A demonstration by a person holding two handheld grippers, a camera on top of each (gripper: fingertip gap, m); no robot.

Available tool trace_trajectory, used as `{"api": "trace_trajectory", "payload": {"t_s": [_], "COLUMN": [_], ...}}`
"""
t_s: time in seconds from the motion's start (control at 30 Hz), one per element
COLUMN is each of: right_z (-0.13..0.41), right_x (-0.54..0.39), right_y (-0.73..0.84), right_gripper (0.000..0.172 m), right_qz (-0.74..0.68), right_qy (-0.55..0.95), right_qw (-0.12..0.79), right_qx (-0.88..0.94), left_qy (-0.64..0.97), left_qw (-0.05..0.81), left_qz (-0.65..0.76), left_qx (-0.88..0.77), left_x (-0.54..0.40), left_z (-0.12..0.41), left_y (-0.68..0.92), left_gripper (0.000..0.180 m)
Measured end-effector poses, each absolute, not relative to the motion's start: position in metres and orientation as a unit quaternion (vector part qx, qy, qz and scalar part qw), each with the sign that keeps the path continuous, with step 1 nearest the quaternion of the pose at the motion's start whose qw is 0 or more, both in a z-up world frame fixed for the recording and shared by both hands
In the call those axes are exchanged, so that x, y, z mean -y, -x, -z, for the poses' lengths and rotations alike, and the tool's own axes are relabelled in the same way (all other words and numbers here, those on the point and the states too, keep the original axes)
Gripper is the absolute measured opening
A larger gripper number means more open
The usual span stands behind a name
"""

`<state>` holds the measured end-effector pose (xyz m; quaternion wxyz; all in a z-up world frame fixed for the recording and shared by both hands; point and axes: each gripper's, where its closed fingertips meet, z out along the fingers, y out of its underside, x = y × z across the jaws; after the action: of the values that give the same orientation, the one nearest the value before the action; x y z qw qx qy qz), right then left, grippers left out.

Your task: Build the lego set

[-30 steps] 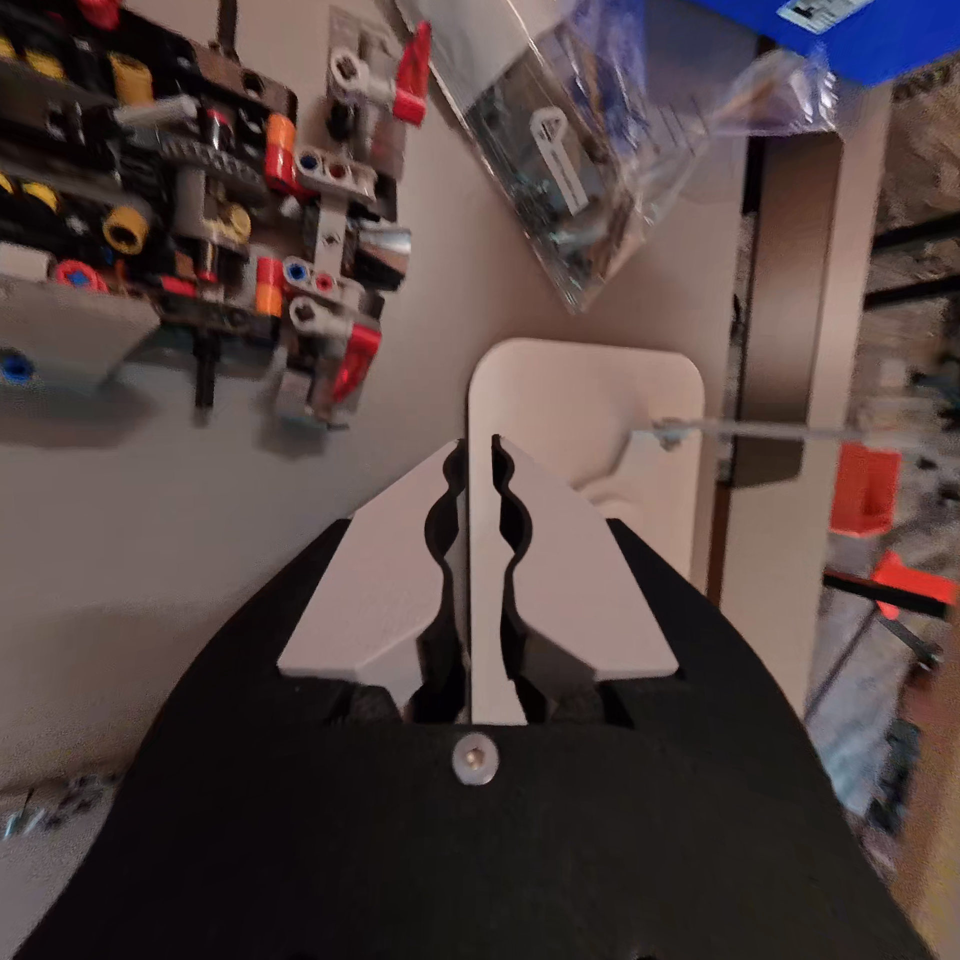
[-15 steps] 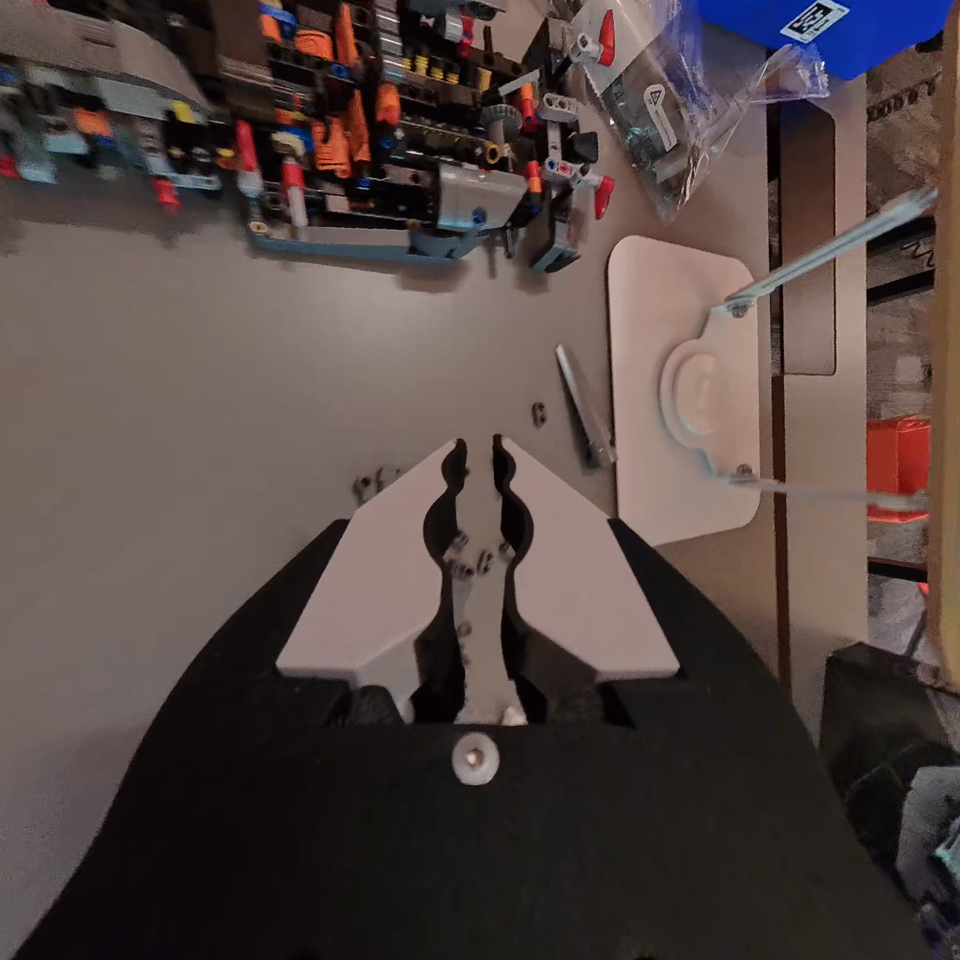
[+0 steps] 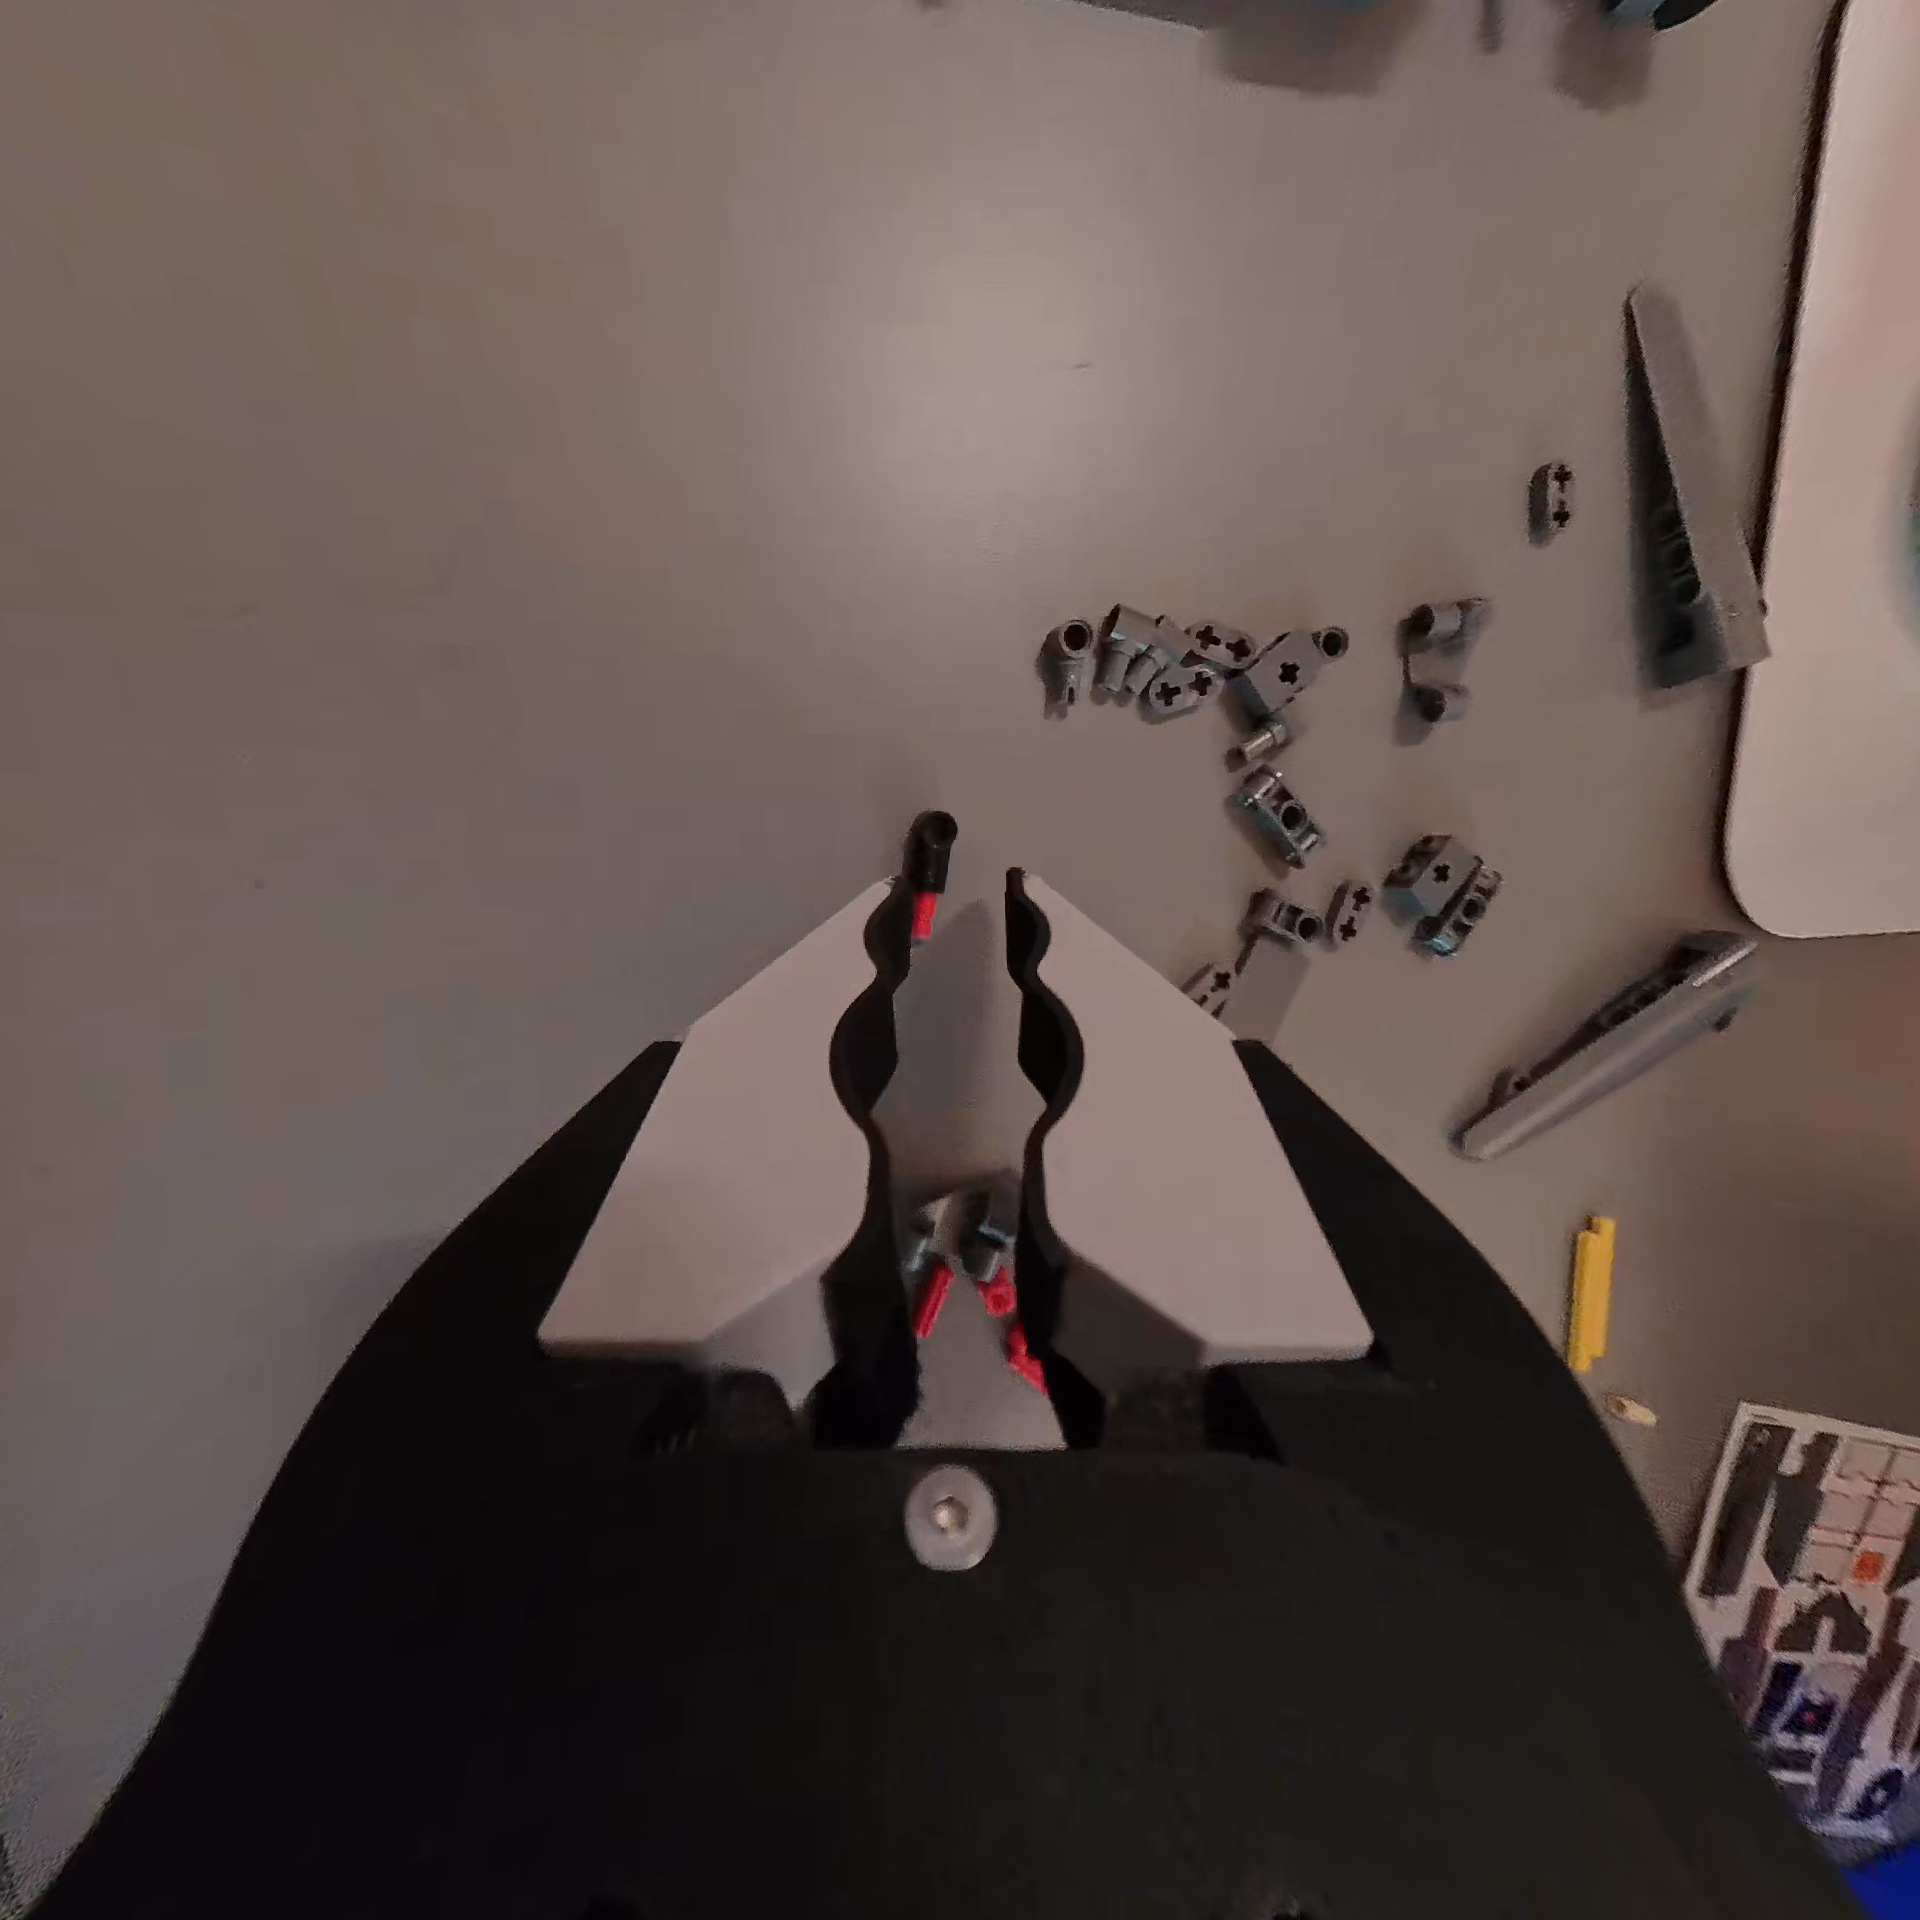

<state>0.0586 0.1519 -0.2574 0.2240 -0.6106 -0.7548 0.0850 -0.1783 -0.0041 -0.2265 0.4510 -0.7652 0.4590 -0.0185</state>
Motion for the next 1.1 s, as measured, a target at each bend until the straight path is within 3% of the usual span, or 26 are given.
{"api": "trace_trajectory", "payload": {"t_s": [0.03, 0.17, 0.63, 0.9, 1.1], "right_z": [0.261, 0.265, 0.247, 0.206, 0.206], "right_x": [-0.152, -0.150, -0.155, -0.167, -0.176], "right_y": [-0.057, -0.051, -0.039, -0.004, 0.013], "right_gripper": [0.014, 0.004, 0.003, 0.003, 0.003], "right_qz": [-0.088, -0.107, -0.118, -0.118, -0.103], "right_qy": [0.612, 0.608, 0.590, 0.554, 0.530], "right_qw": [0.221, 0.219, 0.250, 0.365, 0.434], "right_qx": [0.754, 0.756, 0.759, 0.739, 0.721], "left_qy": [0.765, 0.760, 0.699, 0.683, 0.676], "left_qw": [0.449, 0.454, 0.547, 0.563, 0.598], "left_qz": [0.020, 0.023, -0.016, -0.044, -0.045], "left_qx": [-0.461, -0.464, -0.460, -0.463, -0.429], "left_x": [0.004, 0.001, -0.070, -0.141, -0.188], "left_z": [0.227, 0.221, 0.153, 0.142, 0.141], "left_y": [0.176, 0.176, 0.180, 0.182, 0.187], "left_gripper": [0.006, 0.006, 0.005, 0.008, 0.008]}}
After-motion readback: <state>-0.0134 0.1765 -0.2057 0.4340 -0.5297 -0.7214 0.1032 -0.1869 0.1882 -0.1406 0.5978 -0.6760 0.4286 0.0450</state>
